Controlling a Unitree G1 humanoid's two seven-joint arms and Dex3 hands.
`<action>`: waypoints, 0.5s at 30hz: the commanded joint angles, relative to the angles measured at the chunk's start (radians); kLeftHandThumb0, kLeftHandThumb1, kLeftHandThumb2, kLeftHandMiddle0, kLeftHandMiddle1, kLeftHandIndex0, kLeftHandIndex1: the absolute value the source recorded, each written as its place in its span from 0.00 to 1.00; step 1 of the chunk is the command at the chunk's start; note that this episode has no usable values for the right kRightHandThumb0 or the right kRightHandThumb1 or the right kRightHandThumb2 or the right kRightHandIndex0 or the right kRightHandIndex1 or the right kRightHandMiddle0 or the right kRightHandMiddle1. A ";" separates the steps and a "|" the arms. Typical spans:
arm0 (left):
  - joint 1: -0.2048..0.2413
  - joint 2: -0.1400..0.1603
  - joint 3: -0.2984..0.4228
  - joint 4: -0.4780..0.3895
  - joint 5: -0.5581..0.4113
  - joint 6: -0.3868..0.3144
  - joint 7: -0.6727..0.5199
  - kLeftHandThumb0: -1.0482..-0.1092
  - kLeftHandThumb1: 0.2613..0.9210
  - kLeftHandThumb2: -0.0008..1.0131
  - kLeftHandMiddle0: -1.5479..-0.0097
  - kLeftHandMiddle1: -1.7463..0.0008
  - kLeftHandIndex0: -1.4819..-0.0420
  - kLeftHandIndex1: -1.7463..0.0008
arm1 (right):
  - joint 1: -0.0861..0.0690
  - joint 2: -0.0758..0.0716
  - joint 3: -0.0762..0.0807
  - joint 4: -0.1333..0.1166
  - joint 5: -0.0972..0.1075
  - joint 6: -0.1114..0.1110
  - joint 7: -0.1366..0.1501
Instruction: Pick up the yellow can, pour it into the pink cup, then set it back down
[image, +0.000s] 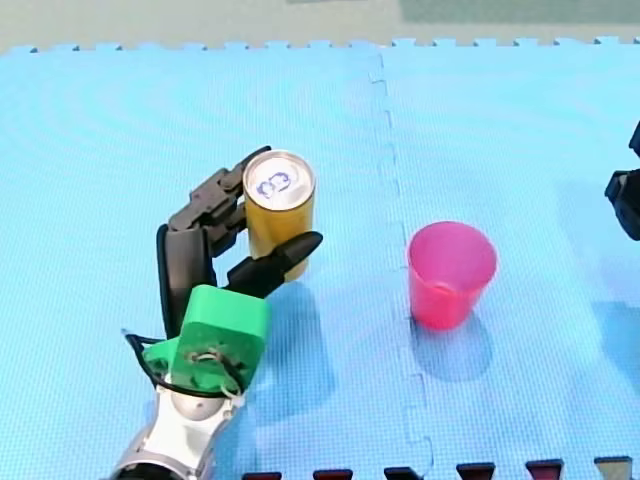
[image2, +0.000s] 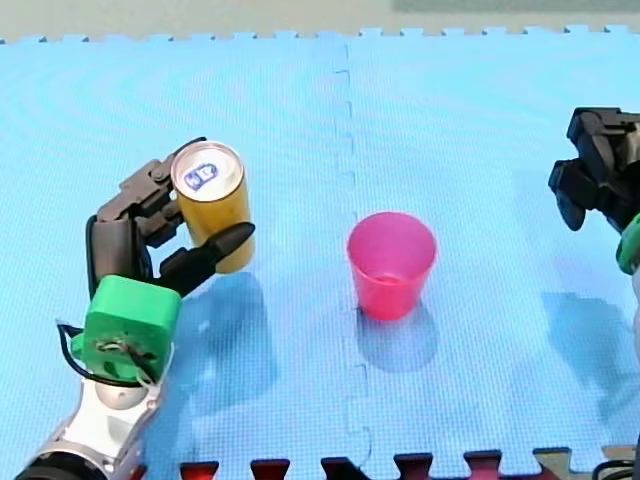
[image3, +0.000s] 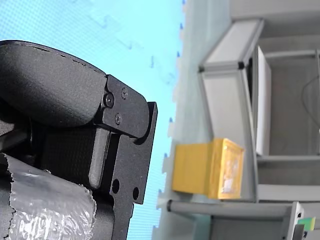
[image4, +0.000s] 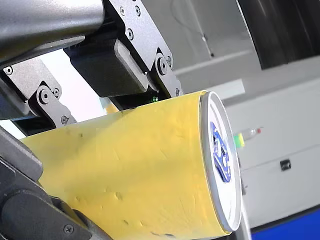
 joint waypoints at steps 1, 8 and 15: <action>-0.002 -0.004 0.014 0.001 0.000 -0.015 -0.005 0.73 0.83 0.00 0.15 0.99 0.20 1.00 | -0.003 -0.006 -0.002 -0.002 0.003 0.004 0.002; -0.009 -0.014 0.040 0.006 0.004 -0.024 -0.013 0.73 0.82 0.00 0.15 1.00 0.20 1.00 | -0.005 -0.011 -0.001 -0.001 0.000 0.005 0.001; 0.004 -0.017 0.058 0.009 0.011 -0.044 -0.008 0.73 0.82 0.00 0.15 1.00 0.20 1.00 | -0.006 -0.017 0.001 -0.003 -0.001 0.006 0.001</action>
